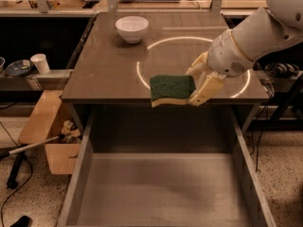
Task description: Place sponge into top drawer
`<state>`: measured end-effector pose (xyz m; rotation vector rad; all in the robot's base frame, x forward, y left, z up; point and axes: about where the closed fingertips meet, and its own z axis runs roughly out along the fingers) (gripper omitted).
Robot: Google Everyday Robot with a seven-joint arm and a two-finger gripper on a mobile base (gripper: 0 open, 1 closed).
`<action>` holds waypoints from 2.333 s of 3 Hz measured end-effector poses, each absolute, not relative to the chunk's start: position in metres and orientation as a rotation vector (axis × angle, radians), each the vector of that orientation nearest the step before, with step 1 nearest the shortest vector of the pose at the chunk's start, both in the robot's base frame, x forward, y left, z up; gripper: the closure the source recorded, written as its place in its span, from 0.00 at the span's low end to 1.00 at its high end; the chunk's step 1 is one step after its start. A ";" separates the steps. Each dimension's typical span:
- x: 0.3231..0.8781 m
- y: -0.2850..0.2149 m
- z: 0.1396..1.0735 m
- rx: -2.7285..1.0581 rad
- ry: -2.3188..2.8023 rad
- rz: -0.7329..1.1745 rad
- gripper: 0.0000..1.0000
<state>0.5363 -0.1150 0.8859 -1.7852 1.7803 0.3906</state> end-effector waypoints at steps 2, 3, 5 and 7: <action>0.523 -0.138 0.890 -1.706 1.843 0.345 1.00; 0.511 -0.147 0.884 -1.666 1.887 0.348 1.00; 0.497 -0.155 0.860 -1.623 1.953 0.288 1.00; 0.494 -0.176 0.791 -1.543 2.087 0.229 1.00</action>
Offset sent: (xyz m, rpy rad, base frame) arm -0.0211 -0.0376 0.0048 -0.0068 -0.0087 -0.1310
